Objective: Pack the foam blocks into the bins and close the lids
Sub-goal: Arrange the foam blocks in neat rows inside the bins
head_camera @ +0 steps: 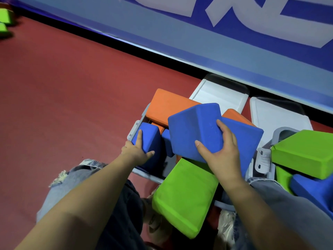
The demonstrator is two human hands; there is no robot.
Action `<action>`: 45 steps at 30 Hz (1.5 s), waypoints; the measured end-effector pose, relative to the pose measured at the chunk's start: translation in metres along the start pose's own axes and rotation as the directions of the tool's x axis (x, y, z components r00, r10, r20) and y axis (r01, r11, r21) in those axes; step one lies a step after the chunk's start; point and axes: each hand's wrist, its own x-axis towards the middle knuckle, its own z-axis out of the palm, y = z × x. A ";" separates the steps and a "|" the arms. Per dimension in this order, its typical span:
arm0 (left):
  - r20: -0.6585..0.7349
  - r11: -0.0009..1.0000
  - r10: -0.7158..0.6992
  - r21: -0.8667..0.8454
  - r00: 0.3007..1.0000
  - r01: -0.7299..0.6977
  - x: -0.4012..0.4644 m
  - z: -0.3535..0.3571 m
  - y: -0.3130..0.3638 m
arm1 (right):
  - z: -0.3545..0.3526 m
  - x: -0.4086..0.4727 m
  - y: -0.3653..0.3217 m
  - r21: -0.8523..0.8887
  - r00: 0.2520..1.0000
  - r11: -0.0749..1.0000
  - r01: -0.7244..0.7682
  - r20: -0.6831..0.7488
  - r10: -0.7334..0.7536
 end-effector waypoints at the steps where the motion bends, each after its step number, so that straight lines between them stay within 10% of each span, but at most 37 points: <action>1: 0.013 1.000 -0.001 0.010 1.000 0.001 0.002 -0.002 0.000 | -0.001 -0.001 0.000 0.005 1.000 1.000 -0.009 -0.001 0.009; 45: 0.295 0.986 -0.096 0.157 0.951 0.051 0.063 0.075 0.015 | -0.008 0.010 0.013 0.044 0.999 0.999 -0.030 -0.023 0.031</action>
